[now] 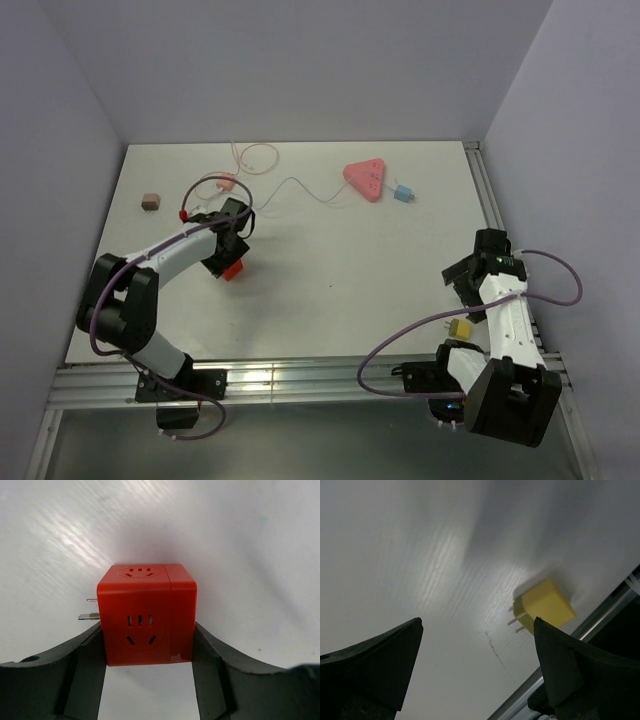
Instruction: Insert the plug
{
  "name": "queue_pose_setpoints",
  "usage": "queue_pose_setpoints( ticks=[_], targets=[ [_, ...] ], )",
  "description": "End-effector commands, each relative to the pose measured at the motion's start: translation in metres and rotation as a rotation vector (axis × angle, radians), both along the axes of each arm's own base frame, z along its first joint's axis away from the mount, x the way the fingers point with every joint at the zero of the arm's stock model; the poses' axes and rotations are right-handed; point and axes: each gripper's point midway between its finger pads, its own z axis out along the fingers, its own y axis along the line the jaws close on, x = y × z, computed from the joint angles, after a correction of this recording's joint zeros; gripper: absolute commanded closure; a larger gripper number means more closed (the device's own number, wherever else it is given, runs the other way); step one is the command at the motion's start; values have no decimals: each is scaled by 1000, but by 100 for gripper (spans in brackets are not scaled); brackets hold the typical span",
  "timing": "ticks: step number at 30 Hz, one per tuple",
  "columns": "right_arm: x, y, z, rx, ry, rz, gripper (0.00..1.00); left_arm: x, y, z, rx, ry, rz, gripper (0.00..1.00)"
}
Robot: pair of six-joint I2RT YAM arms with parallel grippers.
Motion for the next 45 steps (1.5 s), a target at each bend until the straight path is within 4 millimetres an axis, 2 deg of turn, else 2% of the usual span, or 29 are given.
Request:
queue_pose_setpoints(
  ticks=[1, 4, 7, 9, 14, 19, 22, 23, 25, 27, 30, 32, 34, 35, 37, 38, 39, 42, 45],
  targets=[
    [-29, -10, -15, -17, 97, -174, 2, -51, -46, -51, -155, 249, -20, 100],
    [-36, -13, -19, -29, 131, -219, 3, -56, -67, -52, -152, 241, -77, 100],
    [-37, -12, -21, -25, 148, -242, 4, -62, -76, -56, -167, 247, -92, 100],
    [-35, -9, -25, -6, 146, -247, 5, -65, -79, -57, -185, 256, -97, 100],
    [-39, -2, -56, 43, 216, -262, 9, -62, -78, -51, -174, 243, -102, 100],
    [-37, -11, -59, 2, 240, -299, 10, -61, -76, -40, -183, 204, -88, 100],
    [-30, -20, -59, -35, 236, -281, 18, -59, -77, -36, -191, 188, -85, 100],
    [-22, -21, -59, -27, 220, -262, 29, -58, -78, -35, -194, 185, -91, 100],
    [-18, -17, -63, -5, 245, -200, 38, -57, -81, -34, -202, 181, -102, 100],
    [-6, -13, -65, 15, 236, -147, 40, -56, -82, -34, -202, 178, -113, 100],
    [14, 3, -64, 29, 208, -51, 40, -53, -84, -35, -194, 167, -150, 100],
    [35, 31, -65, 67, 174, 54, 40, -50, -88, -36, -192, 162, -207, 100],
    [49, 63, -68, 148, 157, 101, 39, -51, -91, -38, -192, 169, -248, 100],
    [65, 90, -63, 169, 112, 185, 39, -49, -96, -38, -200, 158, -301, 100],
    [83, 121, -59, 212, 79, 220, 38, -55, -102, -42, -222, 156, -359, 100],
    [91, 139, -56, 248, 51, 256, 37, -52, -107, -41, -235, 129, -395, 100],
    [90, 161, -58, 263, 61, 300, 37, -53, -110, -37, -248, 111, -415, 100],
    [101, 190, -50, 270, 12, 390, 35, -62, -117, -35, -213, 86, -477, 100],
    [106, 197, -39, 270, -41, 488, 32, -66, -117, -32, -186, 64, -502, 100]
  ],
)
